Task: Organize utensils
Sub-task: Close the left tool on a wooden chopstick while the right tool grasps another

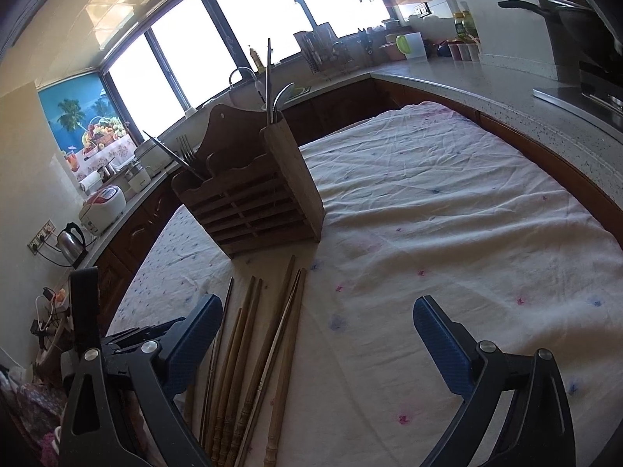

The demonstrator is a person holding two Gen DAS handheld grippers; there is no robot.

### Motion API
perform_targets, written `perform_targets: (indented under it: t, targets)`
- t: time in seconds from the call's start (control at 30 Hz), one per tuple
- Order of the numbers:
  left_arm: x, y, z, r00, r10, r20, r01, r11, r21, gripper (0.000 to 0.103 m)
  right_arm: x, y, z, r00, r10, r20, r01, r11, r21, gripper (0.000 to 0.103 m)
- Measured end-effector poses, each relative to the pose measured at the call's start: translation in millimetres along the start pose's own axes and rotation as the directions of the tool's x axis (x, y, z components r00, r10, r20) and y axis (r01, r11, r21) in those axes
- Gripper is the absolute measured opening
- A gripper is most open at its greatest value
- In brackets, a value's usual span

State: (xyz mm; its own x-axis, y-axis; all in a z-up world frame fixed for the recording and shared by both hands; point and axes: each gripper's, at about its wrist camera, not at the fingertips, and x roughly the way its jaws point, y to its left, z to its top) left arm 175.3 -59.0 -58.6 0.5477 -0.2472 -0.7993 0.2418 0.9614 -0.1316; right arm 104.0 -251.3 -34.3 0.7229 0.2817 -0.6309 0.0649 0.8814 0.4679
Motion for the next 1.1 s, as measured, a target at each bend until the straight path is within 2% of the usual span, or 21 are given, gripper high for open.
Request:
perform_targets:
  t: [0.03, 0.1, 0.13, 0.2, 0.37, 0.67, 0.77, 0.83, 0.87, 0.9, 1.0, 1.1]
  targets:
    - [-1, 4, 1, 1.0, -0.009, -0.002, 0.009, 1.0, -0.017, 0.023, 5, 4, 0, 1.0, -0.005, -0.014, 0.005, 1.0, -0.02, 0.092]
    - [0, 10, 4, 1.0, -0.01, 0.002, 0.01, 0.999, -0.046, 0.023, 19, 12, 0, 0.998, -0.015, -0.057, 0.012, 0.998, -0.059, 0.072]
    - [1, 12, 6, 1.0, -0.006, 0.001, 0.006, 0.998, -0.056, 0.023, 28, 16, 0, 0.996, -0.024, -0.084, 0.018, 0.997, -0.077, 0.067]
    - [6, 14, 9, 1.0, -0.006, -0.007, 0.005, 0.998, -0.065, 0.023, 45, 23, -1, 0.99, -0.056, -0.129, 0.041, 0.992, -0.116, 0.049]
    - [12, 6, 14, 1.0, 0.009, -0.001, -0.009, 1.0, -0.028, 0.022, 83, 29, -6, 0.963, -0.123, -0.241, 0.081, 0.981, -0.178, 0.029]
    - [23, 2, 26, 1.0, 0.012, 0.007, -0.011, 1.0, -0.013, 0.023, 108, 39, 7, 0.957, -0.168, -0.237, 0.112, 0.965, -0.235, 0.027]
    - [24, -4, 25, 1.0, 0.02, 0.022, -0.021, 1.0, 0.018, 0.022, 117, 42, 10, 0.958, -0.181, -0.221, 0.123, 0.96, -0.253, 0.027]
    - [24, -6, 24, 0.999, 0.034, 0.029, -0.036, 0.999, 0.037, 0.012, 120, 46, 11, 0.957, -0.193, -0.218, 0.131, 0.954, -0.271, 0.026]
    - [24, -5, 24, 0.999, 0.028, 0.028, -0.029, 0.999, 0.035, 0.01, 121, 47, 11, 0.956, -0.195, -0.217, 0.132, 0.952, -0.276, 0.021]
    - [23, -3, 24, 1.0, 0.009, 0.025, -0.01, 1.0, 0.025, 0.009, 120, 47, 11, 0.957, -0.192, -0.217, 0.129, 0.953, -0.273, 0.007]
    - [20, 3, 24, 1.0, -0.018, 0.017, 0.018, 1.0, 0.0, 0.005, 116, 40, 12, 0.962, -0.149, -0.23, 0.097, 0.97, -0.223, 0.006]
    - [6, 7, 22, 0.998, -0.043, 0.044, 0.044, 0.999, -0.02, 0.004, 100, 36, 14, 0.971, -0.106, -0.214, 0.067, 0.981, -0.184, 0.006]
